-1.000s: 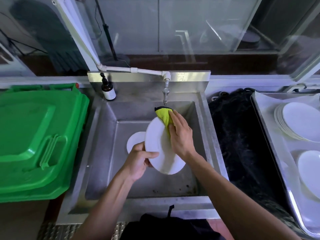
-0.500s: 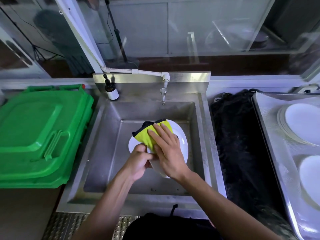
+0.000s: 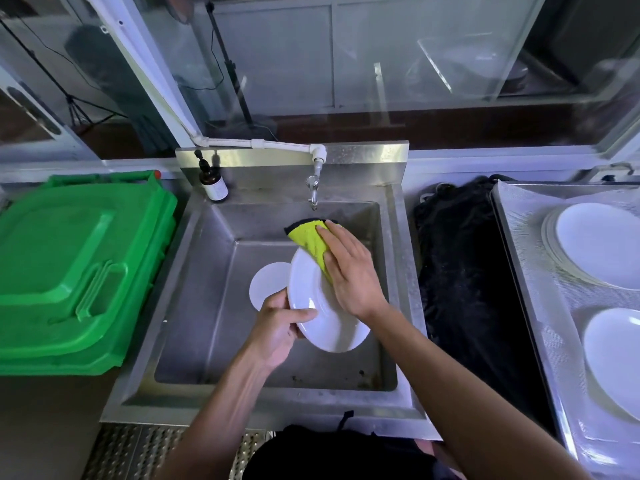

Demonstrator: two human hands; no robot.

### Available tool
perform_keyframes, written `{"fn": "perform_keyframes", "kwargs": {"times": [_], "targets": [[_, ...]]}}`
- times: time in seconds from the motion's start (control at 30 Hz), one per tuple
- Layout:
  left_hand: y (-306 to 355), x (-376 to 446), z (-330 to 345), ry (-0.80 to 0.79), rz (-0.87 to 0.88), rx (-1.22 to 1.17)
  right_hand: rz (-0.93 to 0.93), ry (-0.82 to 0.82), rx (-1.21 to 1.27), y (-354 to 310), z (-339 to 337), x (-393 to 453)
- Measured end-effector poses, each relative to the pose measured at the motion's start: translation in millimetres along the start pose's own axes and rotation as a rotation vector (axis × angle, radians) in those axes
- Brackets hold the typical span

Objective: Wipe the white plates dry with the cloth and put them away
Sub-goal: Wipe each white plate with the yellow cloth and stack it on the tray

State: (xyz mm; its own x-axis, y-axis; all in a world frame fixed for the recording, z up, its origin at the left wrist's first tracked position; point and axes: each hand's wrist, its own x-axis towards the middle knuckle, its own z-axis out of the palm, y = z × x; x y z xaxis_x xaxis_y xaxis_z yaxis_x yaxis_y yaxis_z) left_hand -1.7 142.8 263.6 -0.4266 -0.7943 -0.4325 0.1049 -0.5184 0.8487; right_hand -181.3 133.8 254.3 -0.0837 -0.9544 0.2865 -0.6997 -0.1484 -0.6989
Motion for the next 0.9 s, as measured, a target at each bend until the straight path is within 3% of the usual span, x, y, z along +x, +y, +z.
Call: {"fn": "perform_keyframes", "kwargs": {"times": [0.23, 0.47, 0.9], "targets": [[2.2, -0.5, 1.3, 0.060, 0.015, -0.002, 0.218, 0.009, 0.101, 24.0, 3.8, -5.6], [-3.6, 6.8, 2.8, 0.132, 0.063, -0.155, 0.413, 0.017, 0.198, 25.2, 16.6, -21.0], [4.1, 43.9, -2.9, 0.136, 0.039, -0.272, 0.482, 0.065, 0.134, -43.5, 57.7, -29.1]]}}
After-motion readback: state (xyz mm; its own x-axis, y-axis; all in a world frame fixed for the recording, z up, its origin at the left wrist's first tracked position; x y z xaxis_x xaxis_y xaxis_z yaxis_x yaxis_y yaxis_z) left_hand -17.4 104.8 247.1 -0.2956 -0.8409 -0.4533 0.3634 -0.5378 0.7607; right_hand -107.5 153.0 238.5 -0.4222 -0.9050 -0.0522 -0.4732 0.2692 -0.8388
